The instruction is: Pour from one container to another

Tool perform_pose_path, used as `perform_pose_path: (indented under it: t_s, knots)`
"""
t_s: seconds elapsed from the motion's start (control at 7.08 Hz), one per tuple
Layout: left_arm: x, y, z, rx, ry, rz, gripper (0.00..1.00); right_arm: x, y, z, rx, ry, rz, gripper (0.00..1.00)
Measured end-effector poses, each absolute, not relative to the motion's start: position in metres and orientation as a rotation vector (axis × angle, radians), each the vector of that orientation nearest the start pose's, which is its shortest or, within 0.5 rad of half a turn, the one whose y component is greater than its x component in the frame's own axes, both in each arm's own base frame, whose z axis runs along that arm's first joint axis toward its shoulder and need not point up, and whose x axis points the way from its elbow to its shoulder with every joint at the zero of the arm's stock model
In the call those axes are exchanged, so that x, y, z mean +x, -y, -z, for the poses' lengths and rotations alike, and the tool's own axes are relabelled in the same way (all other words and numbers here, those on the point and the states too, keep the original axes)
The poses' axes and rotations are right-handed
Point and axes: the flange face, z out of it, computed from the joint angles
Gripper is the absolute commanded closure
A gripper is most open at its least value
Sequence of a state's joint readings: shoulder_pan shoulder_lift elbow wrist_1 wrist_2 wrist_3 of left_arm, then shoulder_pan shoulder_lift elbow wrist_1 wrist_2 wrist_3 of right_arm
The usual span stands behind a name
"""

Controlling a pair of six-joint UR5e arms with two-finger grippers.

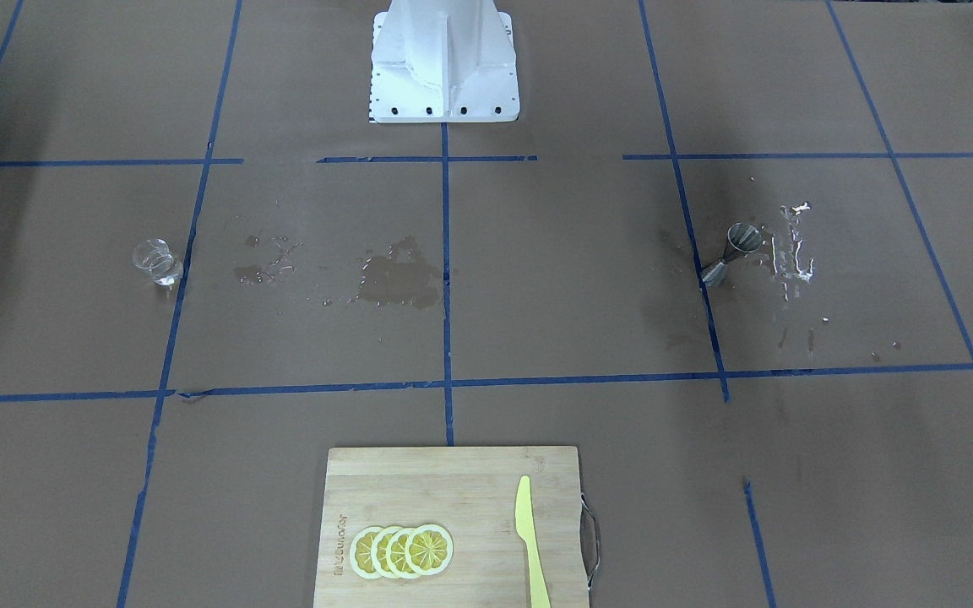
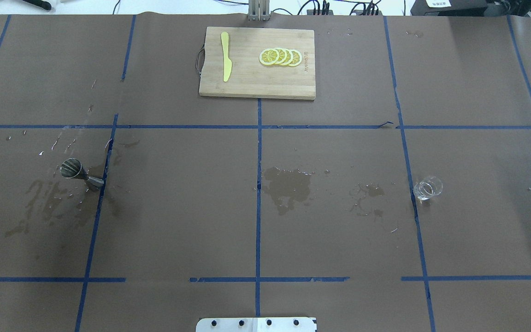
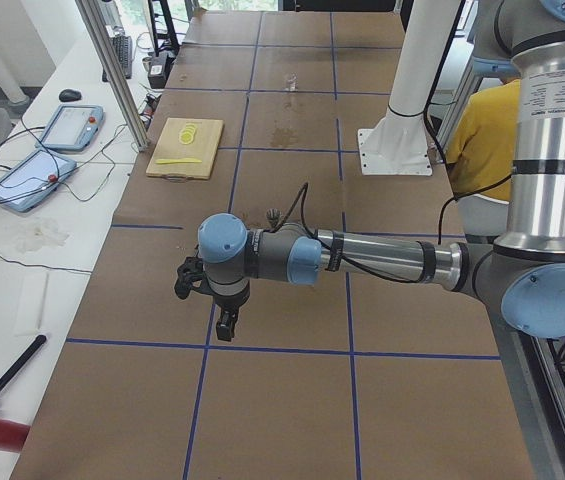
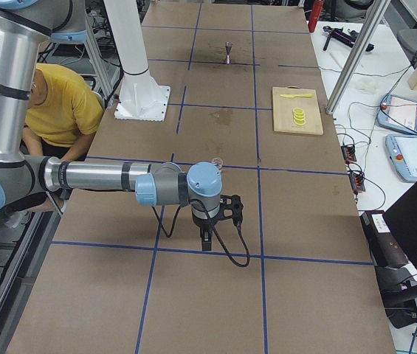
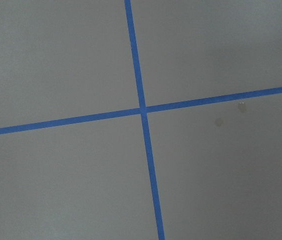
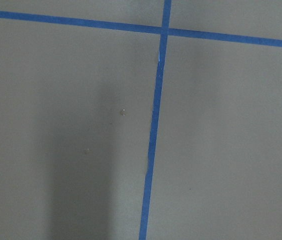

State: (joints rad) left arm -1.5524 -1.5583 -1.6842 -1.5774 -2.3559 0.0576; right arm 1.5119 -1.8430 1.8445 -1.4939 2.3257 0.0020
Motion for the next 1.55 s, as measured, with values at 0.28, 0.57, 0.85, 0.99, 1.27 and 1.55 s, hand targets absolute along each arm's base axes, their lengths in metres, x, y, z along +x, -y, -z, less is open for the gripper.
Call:
perform_pose_path:
  t_s: [0.28,0.57,0.85,0.99,1.27,1.55]
  knots:
    - [-0.054,0.494,-0.605,0.136,-0.781,-0.124,0.00,0.042,0.386,-0.636,0.053,0.755,0.085,0.00]
    - [-0.054,0.498,-0.598,0.176,-0.772,-0.139,0.00,0.042,0.387,-0.635,0.059,0.757,0.090,0.00]
    - [-0.053,0.503,-0.593,0.230,-0.759,-0.162,0.00,0.041,0.390,-0.628,0.071,0.771,0.091,0.00]
    - [-0.053,0.505,-0.589,0.250,-0.763,-0.169,0.00,0.040,0.397,-0.616,0.094,0.778,0.098,0.00]
    - [-0.051,0.511,-0.575,0.306,-0.771,-0.194,0.00,0.041,0.418,-0.579,0.158,0.783,0.083,0.00]
    - [-0.050,0.513,-0.567,0.403,-0.786,-0.238,0.00,0.041,0.423,-0.564,0.189,0.786,0.050,0.00]
